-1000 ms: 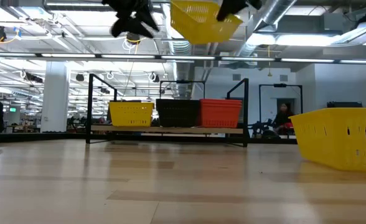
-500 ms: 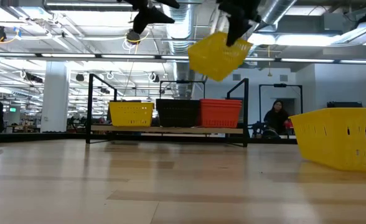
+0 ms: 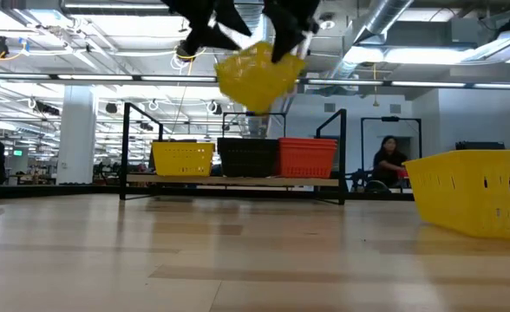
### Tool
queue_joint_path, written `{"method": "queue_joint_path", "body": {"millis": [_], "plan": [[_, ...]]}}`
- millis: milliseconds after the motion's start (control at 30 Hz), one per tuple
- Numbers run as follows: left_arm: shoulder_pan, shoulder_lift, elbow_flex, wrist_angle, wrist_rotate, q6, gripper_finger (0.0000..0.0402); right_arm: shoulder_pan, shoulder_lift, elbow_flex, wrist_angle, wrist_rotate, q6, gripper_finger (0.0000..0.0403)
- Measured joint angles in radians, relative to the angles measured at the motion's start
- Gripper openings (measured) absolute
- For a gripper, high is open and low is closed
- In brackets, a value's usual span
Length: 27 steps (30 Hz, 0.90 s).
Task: Stack baskets on shelf by color
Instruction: Stack the top yellow bin on top of the yellow bin on the shelf
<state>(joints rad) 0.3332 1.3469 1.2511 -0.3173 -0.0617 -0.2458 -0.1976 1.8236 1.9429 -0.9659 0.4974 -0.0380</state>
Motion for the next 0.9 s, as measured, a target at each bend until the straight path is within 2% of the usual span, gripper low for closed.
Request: {"method": "queue_joint_path", "body": {"millis": [200, 400, 467, 600, 633, 733, 900], "plan": [[0.006, 0.062, 0.0, -0.001, 0.014, -0.001, 0.0202, 0.023, -0.001, 0.108, -0.045, 0.015, -0.063, 0.0003], [0.011, 0.083, -0.002, 0.04, 0.031, 0.045, 0.019, 0.05, -0.003, 0.124, -0.131, 0.034, -0.012, 0.0005], [0.014, 0.086, -0.002, 0.034, 0.042, 0.051, 0.016, 0.068, -0.004, 0.12, -0.138, 0.038, -0.011, 0.0009], [0.02, 0.085, -0.002, 0.017, 0.06, 0.07, 0.0037, 0.103, -0.004, 0.125, -0.129, 0.043, -0.01, 0.002], [0.02, 0.085, -0.002, 0.013, 0.056, 0.07, 0.002, 0.112, -0.004, 0.131, -0.125, 0.043, -0.01, 0.0023], [0.018, 0.088, -0.003, 0.024, 0.018, 0.097, 0.0004, 0.136, -0.004, 0.165, -0.126, 0.042, -0.031, 0.0034], [0.025, 0.088, -0.002, 0.034, -0.045, 0.087, 0.0, 0.189, -0.003, 0.269, -0.073, 0.015, -0.104, 0.0043]]}}
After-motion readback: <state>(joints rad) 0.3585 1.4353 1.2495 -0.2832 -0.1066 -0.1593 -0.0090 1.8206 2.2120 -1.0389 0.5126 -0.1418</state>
